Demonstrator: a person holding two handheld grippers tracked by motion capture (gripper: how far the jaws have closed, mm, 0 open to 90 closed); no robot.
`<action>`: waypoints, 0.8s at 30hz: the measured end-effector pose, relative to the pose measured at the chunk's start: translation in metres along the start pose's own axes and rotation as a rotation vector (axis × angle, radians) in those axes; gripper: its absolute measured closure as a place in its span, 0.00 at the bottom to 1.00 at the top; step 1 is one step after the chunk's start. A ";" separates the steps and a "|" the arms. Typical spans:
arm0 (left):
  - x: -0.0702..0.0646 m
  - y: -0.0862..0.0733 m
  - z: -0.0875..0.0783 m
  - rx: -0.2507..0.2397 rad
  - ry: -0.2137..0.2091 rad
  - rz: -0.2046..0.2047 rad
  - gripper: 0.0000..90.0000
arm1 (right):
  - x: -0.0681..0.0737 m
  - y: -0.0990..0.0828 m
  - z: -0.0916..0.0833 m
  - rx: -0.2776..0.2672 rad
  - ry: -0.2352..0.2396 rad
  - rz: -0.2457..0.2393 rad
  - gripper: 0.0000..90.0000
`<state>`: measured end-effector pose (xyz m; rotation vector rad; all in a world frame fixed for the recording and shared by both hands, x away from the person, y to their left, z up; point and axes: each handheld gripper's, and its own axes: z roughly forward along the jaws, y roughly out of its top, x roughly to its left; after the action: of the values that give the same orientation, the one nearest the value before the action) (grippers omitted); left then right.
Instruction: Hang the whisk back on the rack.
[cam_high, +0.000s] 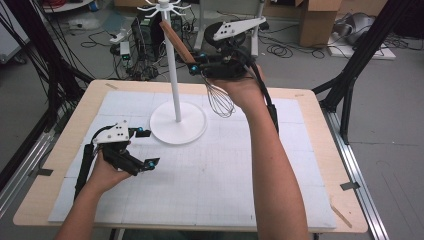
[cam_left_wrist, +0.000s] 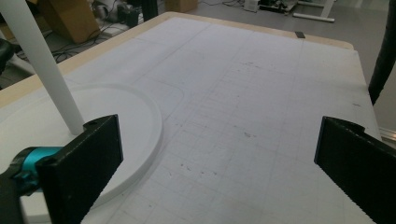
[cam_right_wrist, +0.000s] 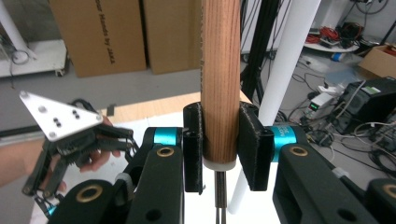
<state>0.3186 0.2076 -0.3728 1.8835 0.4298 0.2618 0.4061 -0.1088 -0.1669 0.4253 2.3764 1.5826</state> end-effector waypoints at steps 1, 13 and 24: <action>0.000 0.000 0.000 0.003 0.001 0.000 0.02 | -0.001 0.001 0.000 -0.002 0.001 0.003 0.81; 0.001 -0.001 0.001 0.006 0.000 0.000 0.02 | -0.014 0.005 0.009 -0.005 0.011 0.036 0.81; 0.001 -0.001 0.001 0.011 0.001 0.005 0.02 | -0.017 0.005 0.023 0.012 0.014 0.058 0.81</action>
<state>0.3201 0.2073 -0.3742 1.8952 0.4281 0.2638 0.4307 -0.0934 -0.1703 0.4919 2.4058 1.6016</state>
